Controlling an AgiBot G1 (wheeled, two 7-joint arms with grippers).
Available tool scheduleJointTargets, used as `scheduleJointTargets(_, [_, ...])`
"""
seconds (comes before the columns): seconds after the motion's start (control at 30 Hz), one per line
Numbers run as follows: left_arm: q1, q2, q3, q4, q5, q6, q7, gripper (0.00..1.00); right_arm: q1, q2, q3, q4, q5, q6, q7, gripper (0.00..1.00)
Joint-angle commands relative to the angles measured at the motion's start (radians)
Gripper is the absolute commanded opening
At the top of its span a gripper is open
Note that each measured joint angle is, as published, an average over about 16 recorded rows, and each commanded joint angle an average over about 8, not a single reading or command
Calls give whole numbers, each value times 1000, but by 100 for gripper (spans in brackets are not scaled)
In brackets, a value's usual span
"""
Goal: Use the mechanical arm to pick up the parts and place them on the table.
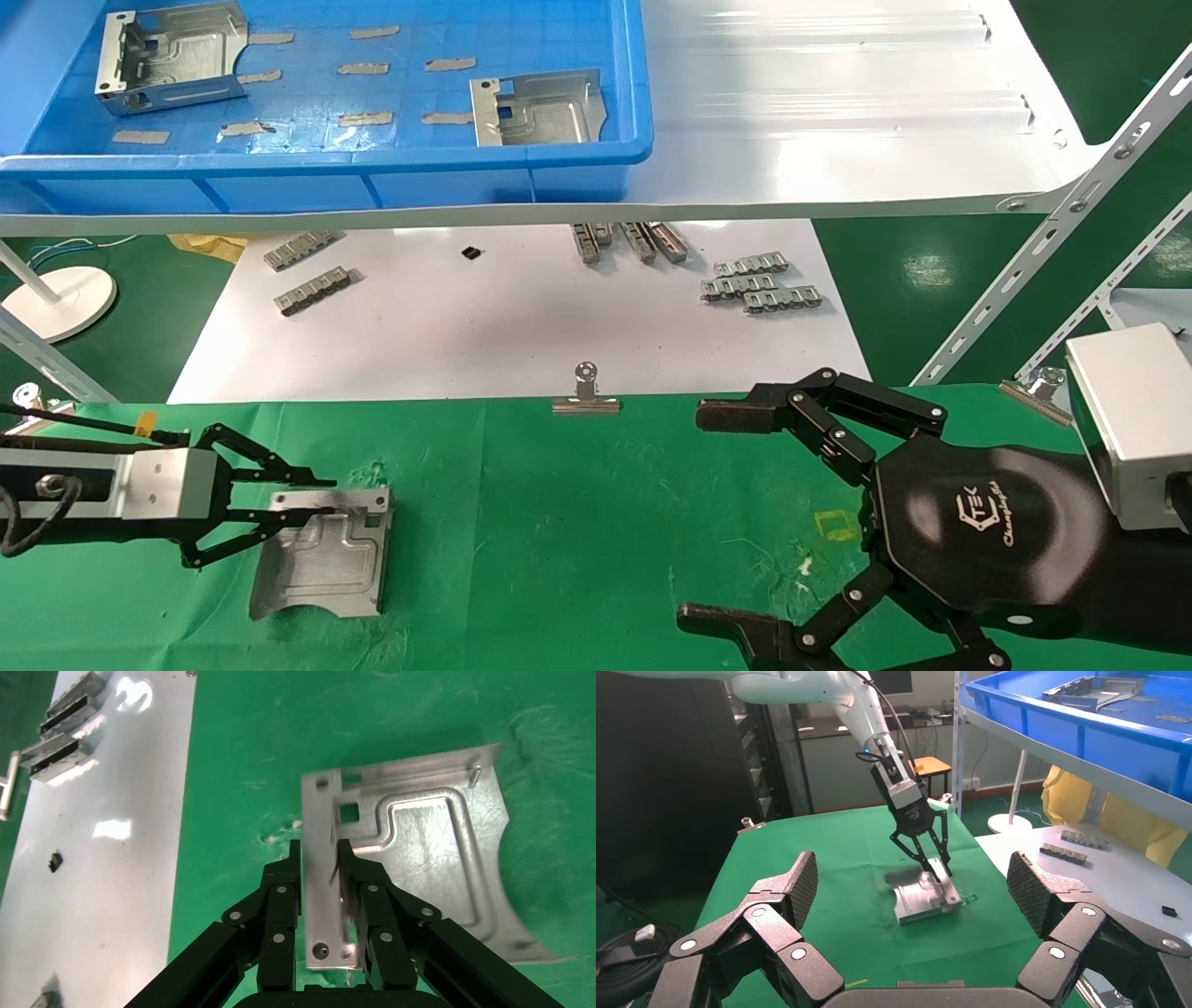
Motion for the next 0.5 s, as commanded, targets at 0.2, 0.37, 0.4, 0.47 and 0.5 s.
scheduleJointTargets(0.2, [-18,14,-17,35,-31,21,20,100,0,0,0,0,0,0,0,100])
scheduleJointTargets(0.37, [-12,-1,-39,14,-91,45,-47,100,0,0,-1,0,0,0,0,100])
scheduleJointTargets(0.4, [-4,-6,-44,5,-109,47,-79,100,0,0,-1,0,1,0,0,100])
scheduleJointTargets(0.47, [14,-16,-52,-13,-144,51,-145,100,0,0,-1,0,1,0,0,100])
scheduleJointTargets(0.5, [23,-21,-55,-20,-161,52,-185,100,0,0,-1,0,1,0,0,100])
